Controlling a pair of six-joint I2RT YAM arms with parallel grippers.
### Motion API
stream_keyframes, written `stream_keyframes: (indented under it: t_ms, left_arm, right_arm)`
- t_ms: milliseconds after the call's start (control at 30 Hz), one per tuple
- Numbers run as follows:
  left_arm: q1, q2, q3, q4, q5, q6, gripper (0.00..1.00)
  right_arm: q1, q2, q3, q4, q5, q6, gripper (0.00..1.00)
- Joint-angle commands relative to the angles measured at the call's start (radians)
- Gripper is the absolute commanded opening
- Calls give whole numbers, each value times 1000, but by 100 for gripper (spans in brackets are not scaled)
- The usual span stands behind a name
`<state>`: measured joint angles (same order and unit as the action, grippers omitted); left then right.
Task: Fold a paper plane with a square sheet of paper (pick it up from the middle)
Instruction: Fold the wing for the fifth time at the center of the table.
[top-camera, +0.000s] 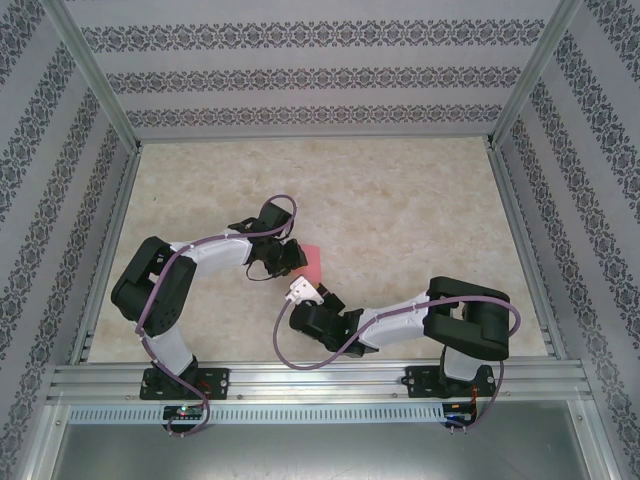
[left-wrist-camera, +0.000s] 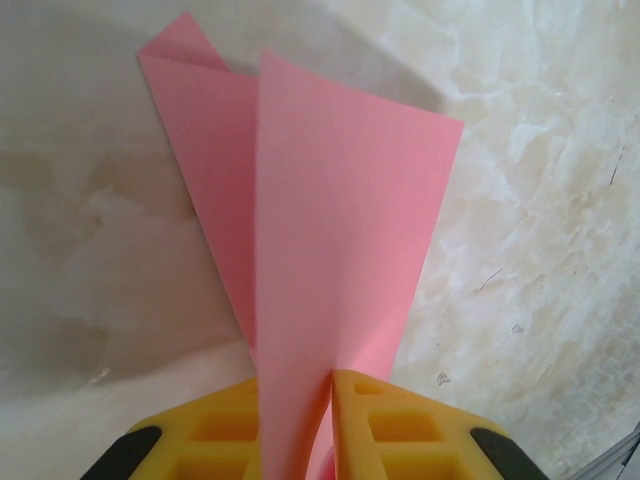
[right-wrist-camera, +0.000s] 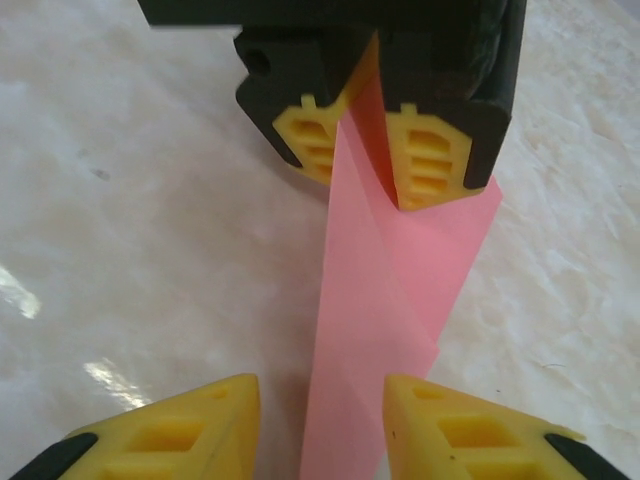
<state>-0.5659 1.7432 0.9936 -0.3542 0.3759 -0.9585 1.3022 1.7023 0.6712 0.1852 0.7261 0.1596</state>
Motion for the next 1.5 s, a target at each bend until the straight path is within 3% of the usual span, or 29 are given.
stream_keyframes:
  t_ms: [0, 700, 833, 967, 1167, 1467]
  left_arm:
    - [-7, 15, 28, -28, -5, 17, 18]
    - [-7, 13, 42, -53, -8, 31, 20]
    - [-3, -12, 56, -90, -40, 54, 24]
    - [11, -65, 59, -131, -87, 78, 34]
    - [36, -165, 45, -199, -191, 101, 46]
    - [40, -252, -23, -152, -224, 83, 49]
  right_arm:
    - [5, 29, 31, -20, 61, -25, 35]
    - [3, 82, 46, -38, 97, 36, 1]
    - [-4, 56, 33, -30, 89, 75, 0]
    - [-33, 2, 0, 2, 7, 150, 0]
    - [-120, -104, -109, 170, -229, 300, 0]
    - [-258, -118, -194, 362, -542, 479, 0]
